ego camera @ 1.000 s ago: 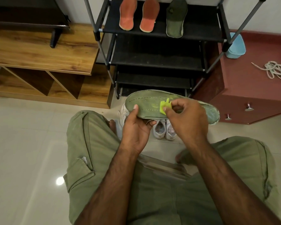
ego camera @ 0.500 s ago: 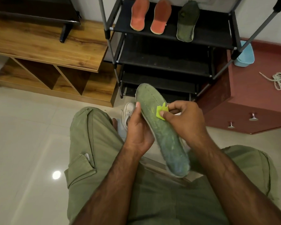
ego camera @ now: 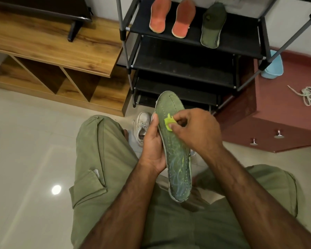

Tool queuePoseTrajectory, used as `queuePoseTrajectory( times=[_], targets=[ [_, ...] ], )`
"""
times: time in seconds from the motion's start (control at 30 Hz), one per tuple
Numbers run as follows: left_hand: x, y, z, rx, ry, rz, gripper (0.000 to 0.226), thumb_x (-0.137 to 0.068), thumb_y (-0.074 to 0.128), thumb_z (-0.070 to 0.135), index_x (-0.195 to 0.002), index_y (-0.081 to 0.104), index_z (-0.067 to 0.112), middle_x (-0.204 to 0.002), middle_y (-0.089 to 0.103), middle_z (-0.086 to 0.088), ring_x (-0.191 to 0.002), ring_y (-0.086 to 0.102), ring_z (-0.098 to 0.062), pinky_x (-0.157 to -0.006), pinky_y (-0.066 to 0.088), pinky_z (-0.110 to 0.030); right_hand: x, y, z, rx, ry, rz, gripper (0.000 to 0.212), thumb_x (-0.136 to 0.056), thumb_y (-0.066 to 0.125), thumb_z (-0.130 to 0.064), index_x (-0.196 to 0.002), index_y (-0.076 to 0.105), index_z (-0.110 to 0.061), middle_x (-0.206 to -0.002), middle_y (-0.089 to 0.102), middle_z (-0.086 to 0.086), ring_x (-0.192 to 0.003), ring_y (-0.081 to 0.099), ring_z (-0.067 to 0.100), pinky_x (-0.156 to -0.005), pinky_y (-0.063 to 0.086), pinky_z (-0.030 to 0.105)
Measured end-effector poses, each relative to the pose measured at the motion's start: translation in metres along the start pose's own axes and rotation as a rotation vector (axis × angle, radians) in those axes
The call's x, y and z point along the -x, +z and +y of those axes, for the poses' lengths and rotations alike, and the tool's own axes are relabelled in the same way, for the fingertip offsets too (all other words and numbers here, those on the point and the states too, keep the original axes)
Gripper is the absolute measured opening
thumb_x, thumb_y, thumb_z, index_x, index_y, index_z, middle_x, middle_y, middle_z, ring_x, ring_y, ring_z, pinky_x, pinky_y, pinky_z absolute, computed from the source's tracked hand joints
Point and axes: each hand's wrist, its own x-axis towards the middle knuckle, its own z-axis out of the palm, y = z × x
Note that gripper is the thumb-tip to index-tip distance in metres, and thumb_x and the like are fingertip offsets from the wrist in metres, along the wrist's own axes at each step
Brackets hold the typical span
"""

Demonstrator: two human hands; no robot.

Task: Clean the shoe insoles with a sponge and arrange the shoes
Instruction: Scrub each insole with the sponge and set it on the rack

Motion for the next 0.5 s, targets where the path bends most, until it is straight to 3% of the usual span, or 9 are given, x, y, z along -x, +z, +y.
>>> queuePoseTrajectory(
  times=[0.13, 0.27, 0.4, 0.5],
  targets=[
    [0.002, 0.004, 0.002, 0.005, 0.022, -0.005, 0.069, -0.104, 0.035, 0.06, -0.139, 0.061, 0.006, -0.137, 0.063, -0.02, -0.127, 0.06, -0.032, -0.109, 0.048, -0.047, -0.009, -0.007, 0.006, 0.095, 0.07, 0.15, 0.019, -0.09, 0.069, -0.05, -0.1, 0.077, -0.036, -0.086, 0.073, -0.014, -0.1, 0.063, 0.018, -0.091, 0.053, 0.046],
    [0.001, 0.001, 0.003, 0.01, 0.027, 0.008, 0.07, -0.103, 0.04, 0.06, -0.144, 0.056, 0.006, -0.14, 0.059, -0.02, -0.131, 0.056, -0.033, -0.118, 0.037, -0.05, -0.005, -0.007, -0.003, 0.061, 0.018, -0.083, 0.015, -0.088, 0.075, -0.048, -0.098, 0.077, -0.039, -0.086, 0.073, -0.017, -0.09, 0.067, 0.009, -0.088, 0.057, 0.043],
    [0.002, 0.008, 0.007, 0.057, 0.029, -0.017, 0.068, -0.105, 0.033, 0.059, -0.135, 0.062, 0.005, -0.127, 0.068, -0.019, -0.116, 0.067, -0.031, -0.097, 0.056, -0.049, -0.011, -0.012, 0.005, 0.152, 0.105, 0.125, 0.014, -0.09, 0.071, -0.046, -0.099, 0.075, -0.036, -0.087, 0.071, -0.013, -0.104, 0.059, 0.018, -0.09, 0.052, 0.046],
    [0.001, 0.002, 0.004, 0.035, 0.005, -0.003, 0.074, -0.104, 0.037, 0.061, -0.149, 0.049, 0.003, -0.147, 0.051, -0.023, -0.14, 0.046, -0.038, -0.122, 0.029, -0.055, -0.006, -0.005, 0.002, 0.099, 0.006, 0.034, 0.015, -0.09, 0.071, -0.045, -0.098, 0.077, -0.035, -0.086, 0.071, -0.013, -0.092, 0.064, 0.014, -0.083, 0.056, 0.04]
  ],
)
